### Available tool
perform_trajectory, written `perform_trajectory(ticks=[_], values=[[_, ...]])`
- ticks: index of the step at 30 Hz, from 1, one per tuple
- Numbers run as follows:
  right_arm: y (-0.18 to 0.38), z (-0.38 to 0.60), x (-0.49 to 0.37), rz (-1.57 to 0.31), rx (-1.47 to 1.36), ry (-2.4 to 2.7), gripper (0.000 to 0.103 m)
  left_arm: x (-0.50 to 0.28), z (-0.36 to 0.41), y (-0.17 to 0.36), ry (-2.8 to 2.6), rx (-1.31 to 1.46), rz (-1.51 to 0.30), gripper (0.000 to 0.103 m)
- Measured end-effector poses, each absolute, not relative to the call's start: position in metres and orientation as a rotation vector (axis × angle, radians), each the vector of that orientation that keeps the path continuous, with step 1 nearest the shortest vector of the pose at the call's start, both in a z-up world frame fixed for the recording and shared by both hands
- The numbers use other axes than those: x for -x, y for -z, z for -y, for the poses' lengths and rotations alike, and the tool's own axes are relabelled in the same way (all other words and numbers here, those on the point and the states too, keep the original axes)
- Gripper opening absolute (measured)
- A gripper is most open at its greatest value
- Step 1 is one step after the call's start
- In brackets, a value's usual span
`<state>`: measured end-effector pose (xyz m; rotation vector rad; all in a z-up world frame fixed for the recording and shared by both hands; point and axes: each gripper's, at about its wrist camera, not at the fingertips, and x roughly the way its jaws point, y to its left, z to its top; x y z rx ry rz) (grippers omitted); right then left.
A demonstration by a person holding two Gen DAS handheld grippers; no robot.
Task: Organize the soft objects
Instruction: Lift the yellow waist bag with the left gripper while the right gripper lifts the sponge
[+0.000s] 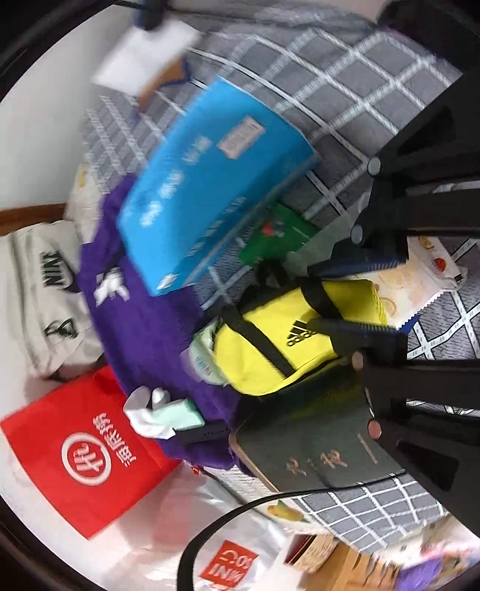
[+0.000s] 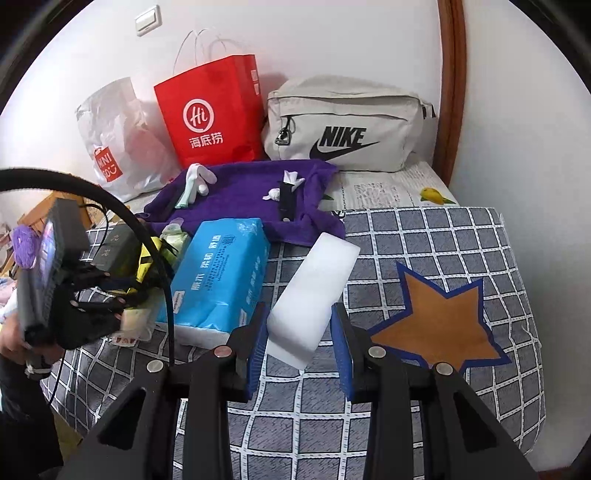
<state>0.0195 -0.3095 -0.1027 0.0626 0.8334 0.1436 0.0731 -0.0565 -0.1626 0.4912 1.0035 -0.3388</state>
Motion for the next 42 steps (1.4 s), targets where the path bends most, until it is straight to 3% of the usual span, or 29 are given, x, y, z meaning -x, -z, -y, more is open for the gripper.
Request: perform_trajectory(ticks=[6,24,30,35,36,38,42], values=[[0.107,0.313,-0.024,-0.845,-0.072,-0.141,0.034,-0.068,0.032,0.126,0.404,-0.308,-0.958,0.015],[0.115,0.306,-0.029,-0.88,-0.051,-0.149,0.034,-0.09,0.021,0.149,0.312,-0.294,-1.031,0.02],[0.116,0.305,-0.029,-0.886,-0.045,-0.153,0.034,-0.096,0.024,0.151,0.256,-0.323,-1.035,0.038],[0.118,0.303,-0.03,-0.895,-0.044,-0.158,0.034,-0.105,0.031,0.156,0.217,-0.352,-1.034,0.04],[0.119,0.303,-0.03,-0.897,-0.042,-0.16,0.034,-0.107,0.032,0.158,0.216,-0.358,-1.034,0.038],[0.119,0.303,-0.03,-0.897,-0.04,-0.16,0.034,-0.109,0.033,0.159,0.22,-0.355,-1.042,0.018],[0.119,0.305,-0.03,-0.896,-0.041,-0.157,0.034,-0.113,0.031,0.159,0.242,-0.32,-1.057,0.015]])
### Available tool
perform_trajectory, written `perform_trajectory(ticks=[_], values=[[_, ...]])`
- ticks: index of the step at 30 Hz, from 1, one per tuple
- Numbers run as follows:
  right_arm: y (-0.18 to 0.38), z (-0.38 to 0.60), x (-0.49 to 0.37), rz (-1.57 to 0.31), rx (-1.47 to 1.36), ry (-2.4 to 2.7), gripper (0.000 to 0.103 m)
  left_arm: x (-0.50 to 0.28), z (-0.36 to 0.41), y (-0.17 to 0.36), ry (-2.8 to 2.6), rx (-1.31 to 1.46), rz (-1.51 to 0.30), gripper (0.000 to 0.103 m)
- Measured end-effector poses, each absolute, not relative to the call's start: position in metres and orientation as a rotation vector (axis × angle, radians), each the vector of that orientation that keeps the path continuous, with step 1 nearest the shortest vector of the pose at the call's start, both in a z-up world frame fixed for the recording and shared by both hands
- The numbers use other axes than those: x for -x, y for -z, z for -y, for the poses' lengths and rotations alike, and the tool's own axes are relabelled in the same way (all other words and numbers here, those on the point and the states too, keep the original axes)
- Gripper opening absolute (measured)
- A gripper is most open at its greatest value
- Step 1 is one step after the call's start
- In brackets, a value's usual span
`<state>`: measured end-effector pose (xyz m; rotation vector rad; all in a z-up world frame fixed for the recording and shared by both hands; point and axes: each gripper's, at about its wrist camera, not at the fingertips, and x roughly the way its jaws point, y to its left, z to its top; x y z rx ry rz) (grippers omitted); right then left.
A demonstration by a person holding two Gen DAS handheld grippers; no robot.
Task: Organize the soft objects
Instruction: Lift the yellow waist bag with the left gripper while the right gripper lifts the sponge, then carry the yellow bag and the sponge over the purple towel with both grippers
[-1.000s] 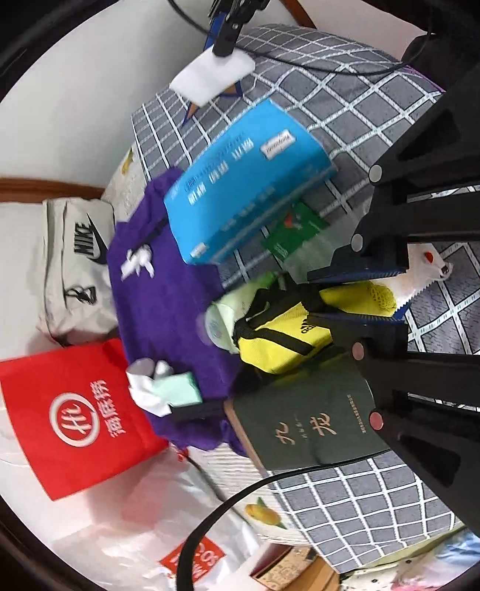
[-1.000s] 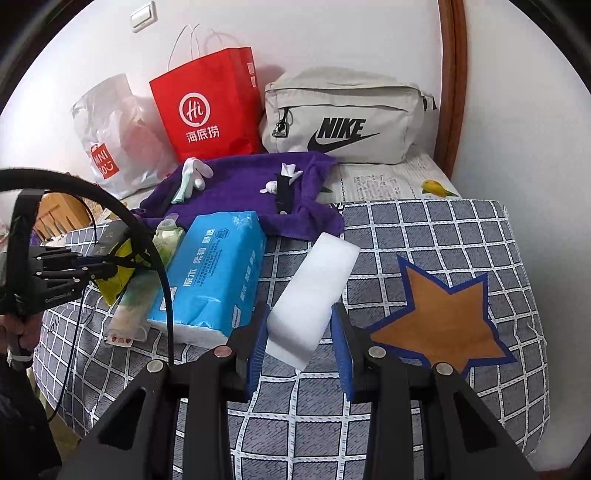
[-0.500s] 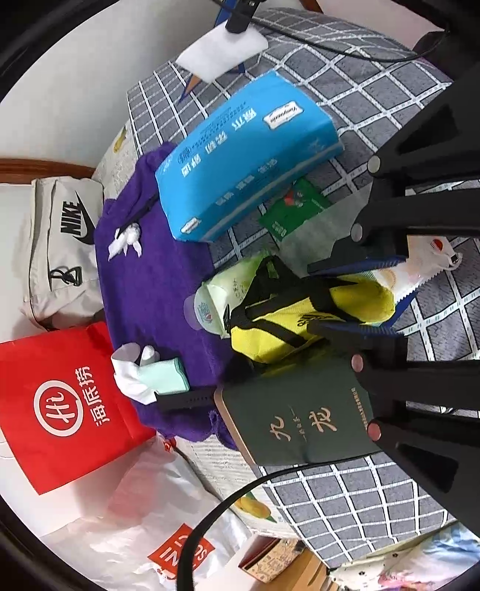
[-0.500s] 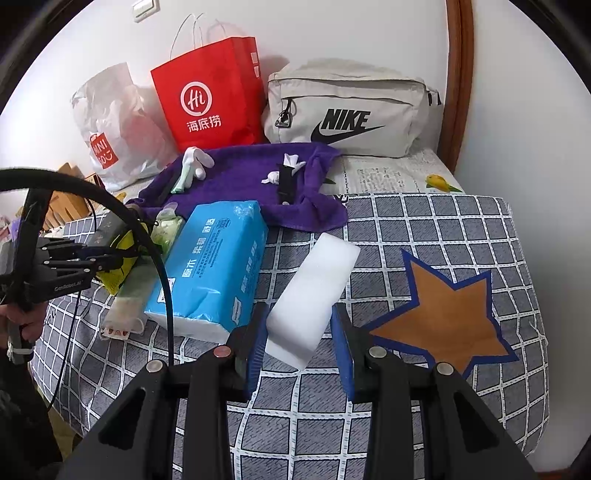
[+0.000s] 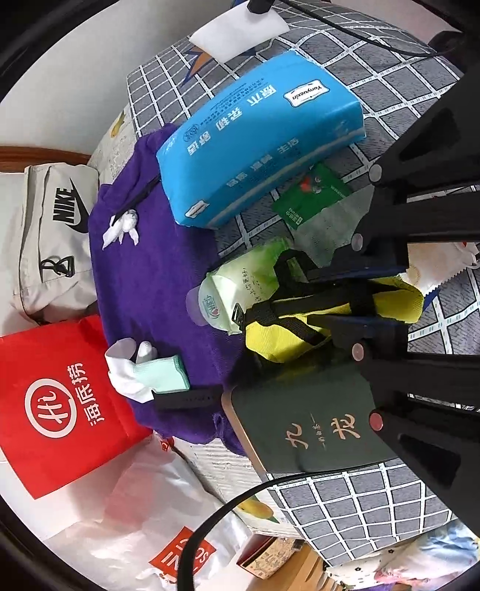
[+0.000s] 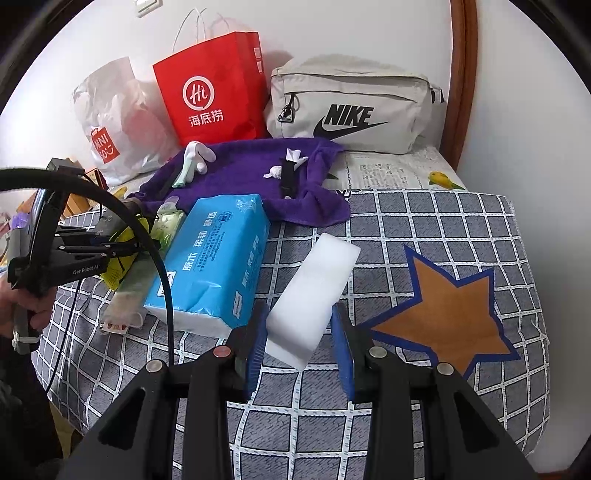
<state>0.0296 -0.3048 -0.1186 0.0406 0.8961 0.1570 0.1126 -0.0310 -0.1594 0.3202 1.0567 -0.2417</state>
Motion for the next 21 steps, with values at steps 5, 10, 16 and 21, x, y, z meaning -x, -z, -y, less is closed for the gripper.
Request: perform_trajectory(ticks=[5,10,16,21], values=[[0.118,0.306,-0.03,-0.893,-0.045,-0.158,0.034,-0.108,0.02,0.147,0.298,-0.225,-1.044,0.014],[0.116,0.303,-0.032,-0.878,-0.048,-0.183,0.034,-0.097,0.012,0.121,0.375,-0.134,-0.999,0.014],[0.114,0.299,-0.043,-0.876,-0.044,-0.206,0.034,-0.091,0.003,0.102,0.397,-0.071,-0.95,0.014],[0.106,0.29,-0.056,-0.86,-0.019,-0.227,0.034,-0.092,-0.005,0.092,0.4,-0.057,-0.923,0.014]])
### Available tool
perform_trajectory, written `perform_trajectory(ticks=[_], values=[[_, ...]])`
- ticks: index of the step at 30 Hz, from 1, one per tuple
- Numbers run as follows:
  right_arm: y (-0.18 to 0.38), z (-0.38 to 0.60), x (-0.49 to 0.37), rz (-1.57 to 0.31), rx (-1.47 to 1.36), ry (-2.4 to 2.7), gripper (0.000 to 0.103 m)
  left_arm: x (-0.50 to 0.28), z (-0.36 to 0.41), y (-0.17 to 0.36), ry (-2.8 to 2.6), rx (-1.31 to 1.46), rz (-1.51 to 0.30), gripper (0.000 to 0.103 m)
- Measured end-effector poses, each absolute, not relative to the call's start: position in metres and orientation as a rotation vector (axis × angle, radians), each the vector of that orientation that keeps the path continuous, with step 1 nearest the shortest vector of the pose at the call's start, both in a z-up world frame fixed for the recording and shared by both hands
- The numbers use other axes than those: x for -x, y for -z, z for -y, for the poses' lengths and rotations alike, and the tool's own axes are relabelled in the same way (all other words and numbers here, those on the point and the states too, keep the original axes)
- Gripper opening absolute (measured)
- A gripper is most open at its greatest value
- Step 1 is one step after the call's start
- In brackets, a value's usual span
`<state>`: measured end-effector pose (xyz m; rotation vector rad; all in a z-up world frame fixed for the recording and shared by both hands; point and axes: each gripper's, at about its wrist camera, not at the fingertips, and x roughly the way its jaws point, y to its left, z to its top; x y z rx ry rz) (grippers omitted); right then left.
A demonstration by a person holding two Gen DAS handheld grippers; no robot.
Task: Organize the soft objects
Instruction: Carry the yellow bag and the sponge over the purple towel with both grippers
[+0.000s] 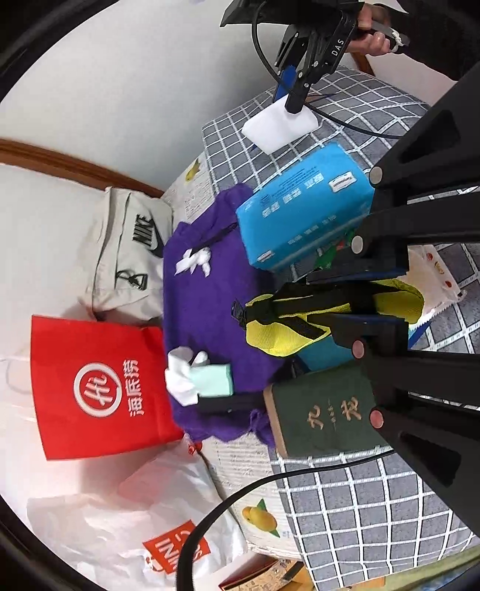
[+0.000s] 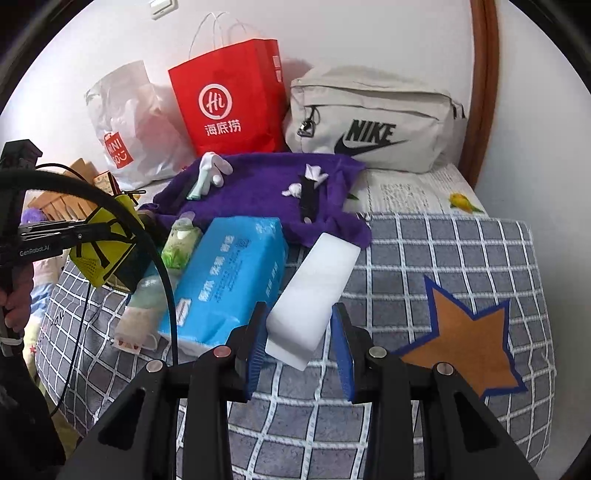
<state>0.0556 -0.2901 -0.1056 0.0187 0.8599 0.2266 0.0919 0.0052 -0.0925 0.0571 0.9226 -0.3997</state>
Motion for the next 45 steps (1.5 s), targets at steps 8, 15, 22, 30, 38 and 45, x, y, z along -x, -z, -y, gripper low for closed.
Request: perform_trajectory(ticks=[8,15,22,30,38,45], values=[[0.089,0.276,-0.078,-0.815,0.006,-0.248,0.034,-0.106,-0.024,0.087,0.368,0.002,-0.911,0.014],[0.077,0.267,-0.1,-0.789,0.018,-0.268,0.034,-0.121,-0.033,0.089,0.344,0.023,-0.911,0.014],[0.066,0.257,-0.131,-0.763,0.029,-0.304,0.034,-0.139,-0.042,0.085,0.311,0.029,-0.896,0.014],[0.062,0.246,-0.183,-0.751,0.011,-0.315,0.034,-0.165,-0.052,0.077,0.28,0.049,-0.883,0.014],[0.098,0.235,-0.241,-0.866,-0.015,-0.36,0.034,-0.192,-0.052,0.08,0.25,0.055,-0.889,0.014],[0.13,0.219,-0.264,-0.926,0.053,-0.39,0.034,-0.205,-0.054,0.097,0.265,0.07,-0.925,0.014]])
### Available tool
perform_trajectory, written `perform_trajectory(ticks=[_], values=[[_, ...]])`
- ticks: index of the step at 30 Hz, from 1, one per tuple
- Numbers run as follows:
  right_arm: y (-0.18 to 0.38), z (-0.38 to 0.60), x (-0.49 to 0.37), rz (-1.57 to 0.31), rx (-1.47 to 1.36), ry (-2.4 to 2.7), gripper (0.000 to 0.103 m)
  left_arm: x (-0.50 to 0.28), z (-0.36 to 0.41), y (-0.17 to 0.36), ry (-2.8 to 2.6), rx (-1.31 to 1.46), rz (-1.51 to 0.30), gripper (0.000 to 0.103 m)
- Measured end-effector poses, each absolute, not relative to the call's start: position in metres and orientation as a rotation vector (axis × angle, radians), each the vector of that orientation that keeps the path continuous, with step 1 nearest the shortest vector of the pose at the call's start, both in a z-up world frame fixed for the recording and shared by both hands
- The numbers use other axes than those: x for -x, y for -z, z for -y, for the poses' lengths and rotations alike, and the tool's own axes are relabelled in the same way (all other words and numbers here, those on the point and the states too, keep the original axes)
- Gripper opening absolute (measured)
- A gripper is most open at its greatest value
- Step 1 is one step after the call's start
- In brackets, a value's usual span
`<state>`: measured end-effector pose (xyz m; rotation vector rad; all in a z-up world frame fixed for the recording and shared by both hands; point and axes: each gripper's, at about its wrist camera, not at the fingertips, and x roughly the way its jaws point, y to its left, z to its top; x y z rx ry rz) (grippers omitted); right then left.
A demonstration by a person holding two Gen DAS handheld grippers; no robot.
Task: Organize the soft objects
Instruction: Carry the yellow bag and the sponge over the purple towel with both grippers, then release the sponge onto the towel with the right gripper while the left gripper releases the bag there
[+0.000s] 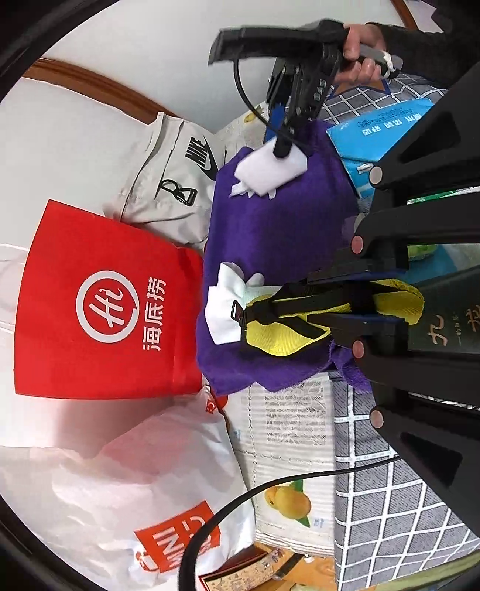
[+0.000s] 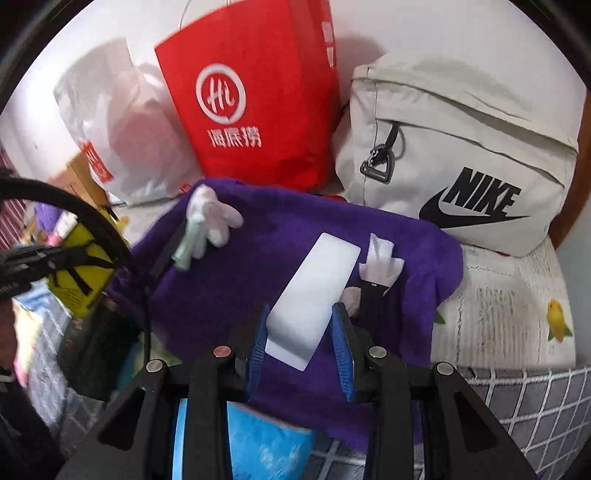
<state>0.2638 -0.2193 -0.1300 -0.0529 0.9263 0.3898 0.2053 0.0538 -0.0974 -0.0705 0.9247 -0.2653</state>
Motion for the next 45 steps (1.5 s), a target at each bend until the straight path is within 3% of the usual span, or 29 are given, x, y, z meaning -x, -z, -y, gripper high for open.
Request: perform_trajectory(ticks=[17,25,28,32,37,41,45], values=[[0.159,0.207,-0.27,-0.986,0.116,-0.444,0.036,-0.234,-0.033,0.093,0.278,0.036,-0.916,0.014],[0.159,0.211,-0.273,-1.009,0.066,-0.475,0.045,-0.259,-0.022,0.117,0.186,-0.022,-0.952,0.014],[0.151,0.214,-0.269,-0.985,0.053,-0.482,0.059,-0.267,-0.02,0.131,0.196,-0.007,-0.992,0.014],[0.139,0.218,-0.265,-0.957,0.043,-0.483,0.059,-0.272,-0.011,0.142,0.193,-0.028,-1.015,0.014],[0.127,0.229,-0.259,-0.924,0.038,-0.445,0.059,-0.278,0.0,0.146,0.198,-0.041,-1.031,0.023],[0.115,0.239,-0.245,-0.888,0.027,-0.416,0.059,-0.281,0.005,0.151,0.214,-0.033,-1.057,0.025],[0.103,0.246,-0.228,-0.851,0.026,-0.407,0.059,-0.281,0.009,0.153,0.224,-0.045,-1.081,0.036]])
